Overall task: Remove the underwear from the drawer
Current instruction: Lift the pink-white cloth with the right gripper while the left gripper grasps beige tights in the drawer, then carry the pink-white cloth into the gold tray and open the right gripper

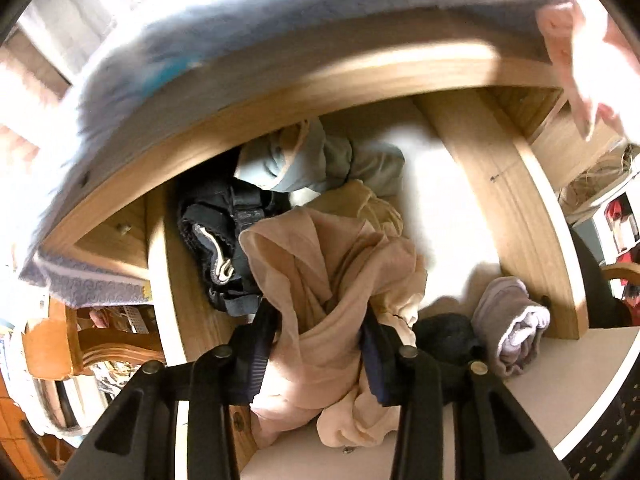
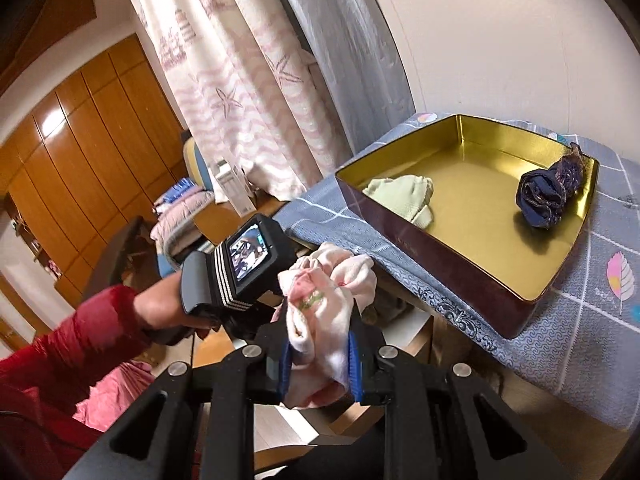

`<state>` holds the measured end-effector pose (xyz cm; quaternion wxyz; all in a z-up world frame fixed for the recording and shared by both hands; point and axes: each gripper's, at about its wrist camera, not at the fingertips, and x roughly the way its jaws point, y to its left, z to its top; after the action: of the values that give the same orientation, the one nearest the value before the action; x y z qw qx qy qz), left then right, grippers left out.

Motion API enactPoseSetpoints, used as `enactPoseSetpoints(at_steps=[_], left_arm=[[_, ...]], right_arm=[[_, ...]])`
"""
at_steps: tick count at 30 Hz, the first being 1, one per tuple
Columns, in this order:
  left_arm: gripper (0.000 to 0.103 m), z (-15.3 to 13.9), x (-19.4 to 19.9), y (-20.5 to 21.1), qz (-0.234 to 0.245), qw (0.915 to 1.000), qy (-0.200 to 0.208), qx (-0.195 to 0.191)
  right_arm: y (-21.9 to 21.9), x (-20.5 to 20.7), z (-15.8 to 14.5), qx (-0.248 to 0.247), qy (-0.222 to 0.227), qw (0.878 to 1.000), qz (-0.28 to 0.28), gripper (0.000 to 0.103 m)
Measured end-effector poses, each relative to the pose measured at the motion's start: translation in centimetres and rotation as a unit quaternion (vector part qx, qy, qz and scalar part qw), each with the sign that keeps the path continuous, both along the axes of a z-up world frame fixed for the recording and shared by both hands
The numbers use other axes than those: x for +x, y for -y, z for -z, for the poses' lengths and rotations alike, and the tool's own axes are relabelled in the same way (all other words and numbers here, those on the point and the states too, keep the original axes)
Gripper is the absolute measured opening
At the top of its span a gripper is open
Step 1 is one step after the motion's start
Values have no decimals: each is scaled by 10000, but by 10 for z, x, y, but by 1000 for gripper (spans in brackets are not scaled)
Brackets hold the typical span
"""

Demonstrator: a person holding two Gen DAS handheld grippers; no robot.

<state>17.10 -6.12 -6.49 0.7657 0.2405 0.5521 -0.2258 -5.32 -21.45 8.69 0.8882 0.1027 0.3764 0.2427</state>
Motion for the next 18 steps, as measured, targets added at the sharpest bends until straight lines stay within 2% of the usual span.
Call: enactPoseSetpoints(at_steps=[6,11,14,18], left_arm=[[39,-14,-23,-32,-259,9977,349,-518],[39,-23,-37,-55,-601,9912,562,-1033],[39,-26,-47,-68,-827,9853,740,-1296],[39,-19,-53,-72,-994,9802,922,-1446]], right_arm=[[2,-6,2,298,17,9995,-91,22],[2,-13,-3,478,214,9985,-154,22],[7,-16,-14,573,464,9972,-112,22],[21,-18,-32,550,865,9946,151,22]])
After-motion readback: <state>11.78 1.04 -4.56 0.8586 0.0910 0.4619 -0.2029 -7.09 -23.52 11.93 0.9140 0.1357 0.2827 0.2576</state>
